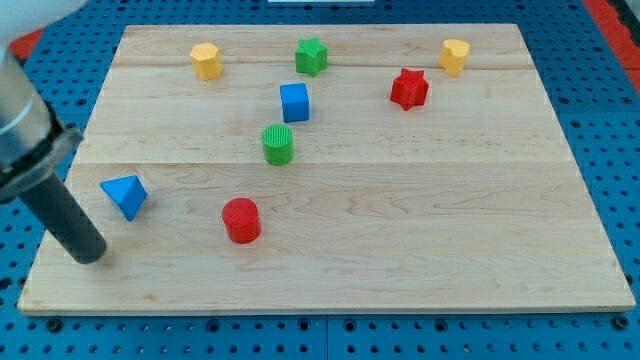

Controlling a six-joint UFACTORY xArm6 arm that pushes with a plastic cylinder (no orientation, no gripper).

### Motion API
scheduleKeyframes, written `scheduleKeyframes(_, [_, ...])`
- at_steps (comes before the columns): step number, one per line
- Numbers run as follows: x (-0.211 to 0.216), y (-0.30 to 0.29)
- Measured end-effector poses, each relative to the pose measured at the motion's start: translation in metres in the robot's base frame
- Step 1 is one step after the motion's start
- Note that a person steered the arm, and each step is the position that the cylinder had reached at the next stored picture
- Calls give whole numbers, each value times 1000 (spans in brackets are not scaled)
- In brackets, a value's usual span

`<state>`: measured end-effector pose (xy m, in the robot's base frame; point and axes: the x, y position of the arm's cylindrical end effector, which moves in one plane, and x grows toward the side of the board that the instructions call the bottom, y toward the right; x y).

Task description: Move the blue triangle to the bottom right of the green circle

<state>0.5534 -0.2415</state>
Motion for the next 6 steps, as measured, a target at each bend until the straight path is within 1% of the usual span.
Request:
scheduleKeyframes(1, [-41,-9])
scheduleKeyframes(2, [-56,-9])
scheduleKeyframes(4, [-53,89])
scheduleKeyframes(5, [-61,105])
scheduleKeyframes(6, [-67,135])
